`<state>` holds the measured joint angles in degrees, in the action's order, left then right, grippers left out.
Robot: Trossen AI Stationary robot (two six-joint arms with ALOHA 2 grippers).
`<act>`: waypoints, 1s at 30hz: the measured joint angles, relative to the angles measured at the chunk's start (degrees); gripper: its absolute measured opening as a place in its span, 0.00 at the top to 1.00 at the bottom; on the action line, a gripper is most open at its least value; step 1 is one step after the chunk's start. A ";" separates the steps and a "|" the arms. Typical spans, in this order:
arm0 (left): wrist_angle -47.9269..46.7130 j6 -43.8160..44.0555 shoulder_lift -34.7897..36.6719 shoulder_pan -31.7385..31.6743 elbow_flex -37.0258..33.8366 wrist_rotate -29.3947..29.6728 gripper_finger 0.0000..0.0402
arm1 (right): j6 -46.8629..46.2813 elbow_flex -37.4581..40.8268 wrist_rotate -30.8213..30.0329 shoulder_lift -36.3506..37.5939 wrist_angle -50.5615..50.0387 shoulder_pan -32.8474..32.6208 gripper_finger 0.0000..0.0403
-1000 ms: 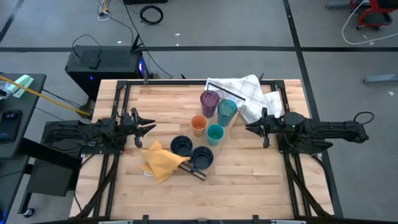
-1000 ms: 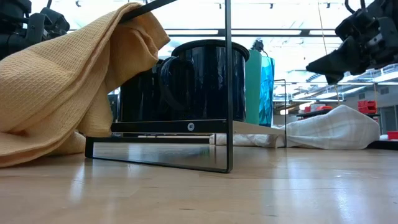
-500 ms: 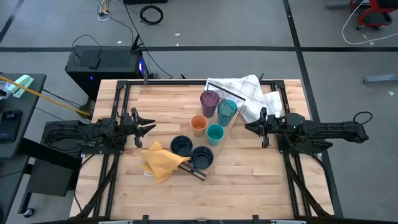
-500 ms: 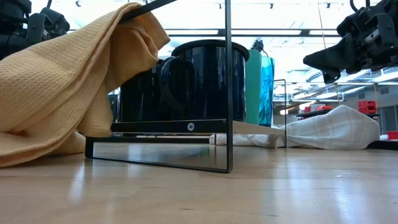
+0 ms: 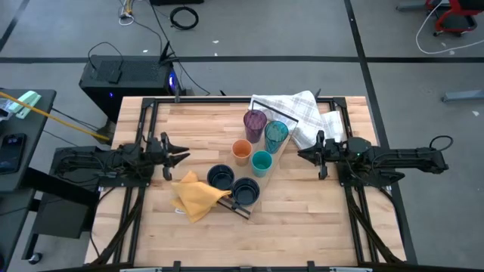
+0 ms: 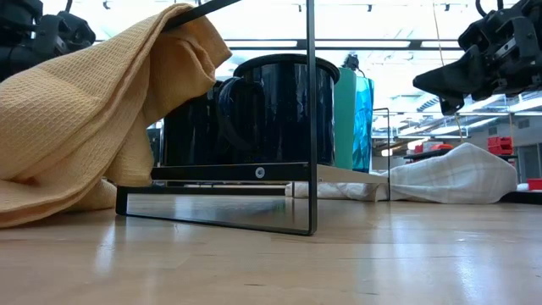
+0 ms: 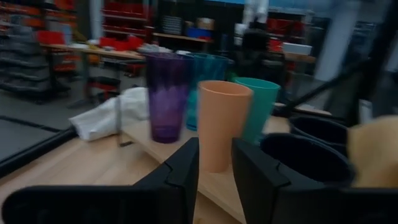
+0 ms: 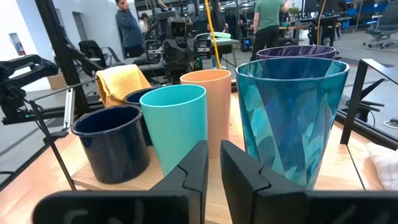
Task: Stack small to large cups/mugs on shelf
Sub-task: Return to Home Position
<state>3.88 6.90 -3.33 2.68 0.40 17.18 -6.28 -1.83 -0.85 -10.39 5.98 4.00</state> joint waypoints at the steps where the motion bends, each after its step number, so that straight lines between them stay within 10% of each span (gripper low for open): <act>1: -0.10 -0.02 0.00 0.00 0.00 -1.37 0.75 | -0.02 0.00 -0.01 -0.01 0.00 -0.02 0.88; 30: 0.34 1.69 -0.02 0.02 -0.02 -8.45 0.75 | -4.11 0.02 0.64 0.00 -2.41 0.88 0.88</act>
<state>4.22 8.58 -3.36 2.69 0.38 8.73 -10.39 -1.80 -0.21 -10.39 3.56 4.89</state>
